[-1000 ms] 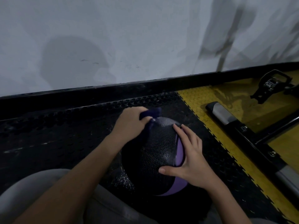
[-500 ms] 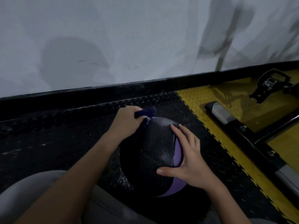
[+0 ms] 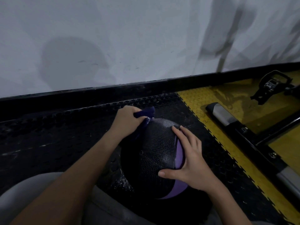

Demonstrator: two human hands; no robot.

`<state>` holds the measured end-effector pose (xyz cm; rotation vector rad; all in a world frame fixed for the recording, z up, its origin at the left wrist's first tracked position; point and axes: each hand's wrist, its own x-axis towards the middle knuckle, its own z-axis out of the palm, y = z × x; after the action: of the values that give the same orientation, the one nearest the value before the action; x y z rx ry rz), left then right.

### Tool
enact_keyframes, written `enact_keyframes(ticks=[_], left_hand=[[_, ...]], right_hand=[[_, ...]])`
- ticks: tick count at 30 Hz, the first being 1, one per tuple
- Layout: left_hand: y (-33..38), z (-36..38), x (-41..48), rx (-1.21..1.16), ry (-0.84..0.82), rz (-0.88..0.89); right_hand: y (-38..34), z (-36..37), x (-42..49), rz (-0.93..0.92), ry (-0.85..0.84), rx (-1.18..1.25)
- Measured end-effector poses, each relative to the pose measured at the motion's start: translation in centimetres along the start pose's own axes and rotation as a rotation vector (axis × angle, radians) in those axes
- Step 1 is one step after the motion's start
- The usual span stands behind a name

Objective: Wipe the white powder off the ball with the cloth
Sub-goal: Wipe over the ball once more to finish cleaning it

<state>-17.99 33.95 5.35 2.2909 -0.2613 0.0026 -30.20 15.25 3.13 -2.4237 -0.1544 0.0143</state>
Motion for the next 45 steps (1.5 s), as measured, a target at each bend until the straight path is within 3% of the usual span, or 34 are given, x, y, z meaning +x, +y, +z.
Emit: enact_keyframes(ticks=[7, 12, 15, 18, 22, 26, 29, 31, 35, 37, 39, 42, 45], left_hand=[[2.4, 0.7, -1.4, -0.04, -0.11, 0.21], [-0.7, 0.2, 0.6, 0.013, -0.014, -0.023], [-2.1, 0.4, 0.5, -0.096, -0.021, -0.123], [-0.4, 0.8, -0.2, -0.165, -0.045, 0.0], [1.2, 0.8, -0.9, -0.048, -0.039, 0.147], [-1.9, 0.6, 0.4, 0.004, -0.017, -0.098], [-4.5, 1.0, 0.4, -0.176, -0.174, -0.4], [-5.1, 1.5, 0.3, -0.3, -0.176, -0.466], [-3.0, 1.9, -0.1, -0.446, -0.056, -0.248], [-1.7, 1.8, -0.4, -0.409, -0.063, -0.08], [-1.5, 2.1, -0.5, -0.338, -0.056, -0.02], [-3.6, 2.5, 0.0, -0.34, -0.035, -0.241], [-5.3, 2.5, -0.4, -0.473, -0.203, -0.62]], right_hand=[[0.5, -0.4, -0.2, 0.009, 0.006, 0.015], [0.4, -0.2, 0.0, -0.009, 0.003, 0.037], [0.5, -0.3, -0.1, -0.004, 0.002, 0.04], [0.6, -0.5, -0.1, 0.001, 0.008, 0.036], [0.7, -0.6, 0.0, -0.006, 0.002, 0.045], [0.9, -0.8, 0.3, 0.007, -0.004, 0.084], [1.2, -1.1, 0.4, 0.01, 0.009, 0.108], [1.5, -1.2, 0.3, 0.018, 0.014, 0.114], [2.0, -1.4, 0.3, 0.038, 0.026, 0.131], [2.4, -1.7, 0.4, 0.052, 0.031, 0.137], [2.8, -2.0, 0.6, 0.07, 0.018, 0.152], [3.6, -2.4, 0.8, 0.088, -0.015, 0.179], [4.3, -2.9, 1.0, 0.109, -0.029, 0.256]])
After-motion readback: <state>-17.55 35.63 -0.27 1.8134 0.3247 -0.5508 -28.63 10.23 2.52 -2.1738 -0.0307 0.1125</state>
